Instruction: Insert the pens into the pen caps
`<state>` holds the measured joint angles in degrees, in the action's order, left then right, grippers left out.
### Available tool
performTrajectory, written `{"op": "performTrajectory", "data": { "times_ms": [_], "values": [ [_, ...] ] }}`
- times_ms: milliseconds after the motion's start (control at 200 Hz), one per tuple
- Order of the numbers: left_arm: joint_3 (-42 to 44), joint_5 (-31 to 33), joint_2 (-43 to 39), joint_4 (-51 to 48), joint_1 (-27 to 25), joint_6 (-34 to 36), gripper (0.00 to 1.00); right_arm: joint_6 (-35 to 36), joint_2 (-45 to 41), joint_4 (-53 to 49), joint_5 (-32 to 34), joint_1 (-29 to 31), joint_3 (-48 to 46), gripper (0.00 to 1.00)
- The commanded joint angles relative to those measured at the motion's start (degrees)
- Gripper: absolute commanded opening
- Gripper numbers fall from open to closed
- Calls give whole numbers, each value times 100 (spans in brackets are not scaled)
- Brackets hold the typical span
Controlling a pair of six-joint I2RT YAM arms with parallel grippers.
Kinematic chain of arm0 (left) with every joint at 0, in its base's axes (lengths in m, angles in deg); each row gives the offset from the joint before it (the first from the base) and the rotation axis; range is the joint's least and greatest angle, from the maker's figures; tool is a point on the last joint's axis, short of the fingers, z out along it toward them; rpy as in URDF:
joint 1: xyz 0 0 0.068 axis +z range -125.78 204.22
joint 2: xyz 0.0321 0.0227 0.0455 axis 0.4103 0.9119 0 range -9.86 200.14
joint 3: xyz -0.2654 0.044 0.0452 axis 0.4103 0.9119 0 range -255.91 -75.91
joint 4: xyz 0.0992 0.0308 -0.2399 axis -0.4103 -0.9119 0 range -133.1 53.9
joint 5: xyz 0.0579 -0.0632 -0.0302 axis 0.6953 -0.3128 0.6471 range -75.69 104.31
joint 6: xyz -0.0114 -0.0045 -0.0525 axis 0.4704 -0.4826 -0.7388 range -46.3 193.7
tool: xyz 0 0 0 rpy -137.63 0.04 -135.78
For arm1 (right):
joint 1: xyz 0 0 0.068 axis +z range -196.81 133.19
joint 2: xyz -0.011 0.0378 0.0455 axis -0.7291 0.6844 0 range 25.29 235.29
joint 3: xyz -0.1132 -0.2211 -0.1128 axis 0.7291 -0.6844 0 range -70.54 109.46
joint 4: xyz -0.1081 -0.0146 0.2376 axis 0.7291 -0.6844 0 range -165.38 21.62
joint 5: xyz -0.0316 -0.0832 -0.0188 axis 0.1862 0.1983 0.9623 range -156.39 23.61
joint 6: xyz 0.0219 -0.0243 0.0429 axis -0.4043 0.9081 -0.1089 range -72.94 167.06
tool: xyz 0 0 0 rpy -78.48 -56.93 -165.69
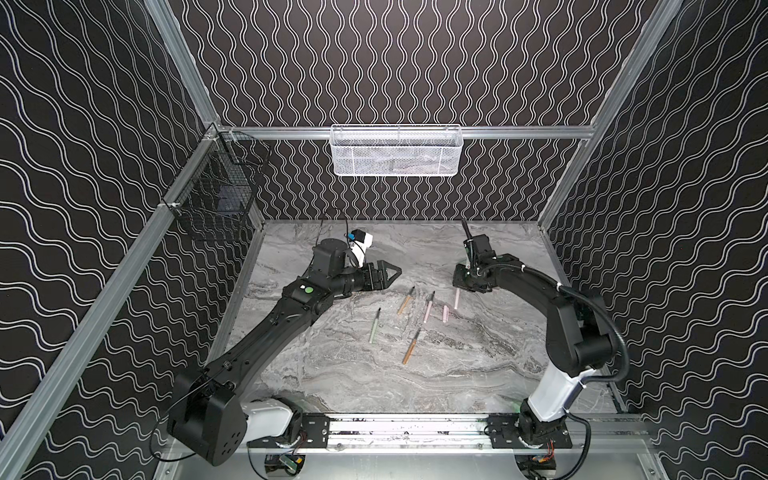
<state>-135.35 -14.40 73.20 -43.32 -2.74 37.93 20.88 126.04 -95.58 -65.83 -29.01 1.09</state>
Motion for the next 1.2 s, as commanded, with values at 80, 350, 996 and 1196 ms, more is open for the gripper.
{"op": "performTrajectory", "data": {
  "times_ms": [80,350,996,1196],
  "values": [
    [-3,-724,245,555,-49,201,74,-10,-840,586,6,219,-208,11],
    [553,-1285,64,2232,-333,174,69,57,-2165,1805,371,1391,-651,11],
    [1124,-741,-85,3288,-678,729,61,-1,-3243,2817,520,2710,-966,11],
    [1154,-912,7,3608,-674,560,53,-110,-3221,2904,395,2776,-991,11]
  ]
}}
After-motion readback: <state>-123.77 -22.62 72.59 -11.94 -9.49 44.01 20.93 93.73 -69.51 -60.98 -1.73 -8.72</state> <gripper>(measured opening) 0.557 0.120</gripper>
